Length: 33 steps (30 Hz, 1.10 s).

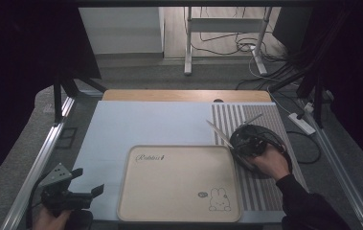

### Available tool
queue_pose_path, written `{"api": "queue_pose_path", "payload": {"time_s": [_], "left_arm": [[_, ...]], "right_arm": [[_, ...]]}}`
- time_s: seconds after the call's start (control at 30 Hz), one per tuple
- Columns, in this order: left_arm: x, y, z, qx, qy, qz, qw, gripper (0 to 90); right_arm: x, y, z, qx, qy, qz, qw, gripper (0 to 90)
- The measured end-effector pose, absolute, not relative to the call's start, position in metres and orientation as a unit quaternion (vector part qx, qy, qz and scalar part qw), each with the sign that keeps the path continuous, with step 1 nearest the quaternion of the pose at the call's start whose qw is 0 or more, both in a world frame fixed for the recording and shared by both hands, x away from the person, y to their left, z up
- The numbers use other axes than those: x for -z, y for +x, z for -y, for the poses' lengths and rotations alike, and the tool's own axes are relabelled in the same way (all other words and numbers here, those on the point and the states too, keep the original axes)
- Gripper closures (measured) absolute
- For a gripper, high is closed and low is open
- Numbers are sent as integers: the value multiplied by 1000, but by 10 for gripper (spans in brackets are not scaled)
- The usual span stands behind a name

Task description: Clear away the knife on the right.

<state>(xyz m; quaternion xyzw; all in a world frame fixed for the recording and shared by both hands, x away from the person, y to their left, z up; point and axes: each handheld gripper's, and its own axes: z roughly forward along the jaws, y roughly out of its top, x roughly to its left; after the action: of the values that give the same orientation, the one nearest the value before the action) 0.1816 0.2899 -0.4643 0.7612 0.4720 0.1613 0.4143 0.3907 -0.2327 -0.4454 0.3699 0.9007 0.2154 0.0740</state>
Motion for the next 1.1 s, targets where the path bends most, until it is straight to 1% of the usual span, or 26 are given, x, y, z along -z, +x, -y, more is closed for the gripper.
{"api": "queue_pose_path", "payload": {"time_s": [0.23,0.67,0.87,0.93,1.0,1.1], "left_arm": [[464,182,-290,-161,761,-472,414,14],[464,182,-290,-161,761,-472,415,14],[464,182,-290,-161,762,-471,415,14],[464,182,-290,-161,762,-471,415,14],[464,182,-290,-161,762,-471,414,14],[464,182,-290,-161,762,-471,414,14]], "right_arm": [[449,363,207,-215,335,-916,60,801],[468,319,158,-186,279,-942,26,800],[490,312,148,-142,268,-953,15,797],[495,313,148,-129,259,-957,3,790],[491,314,148,-143,255,-956,1,787],[479,320,147,-188,262,-947,3,736]]}}
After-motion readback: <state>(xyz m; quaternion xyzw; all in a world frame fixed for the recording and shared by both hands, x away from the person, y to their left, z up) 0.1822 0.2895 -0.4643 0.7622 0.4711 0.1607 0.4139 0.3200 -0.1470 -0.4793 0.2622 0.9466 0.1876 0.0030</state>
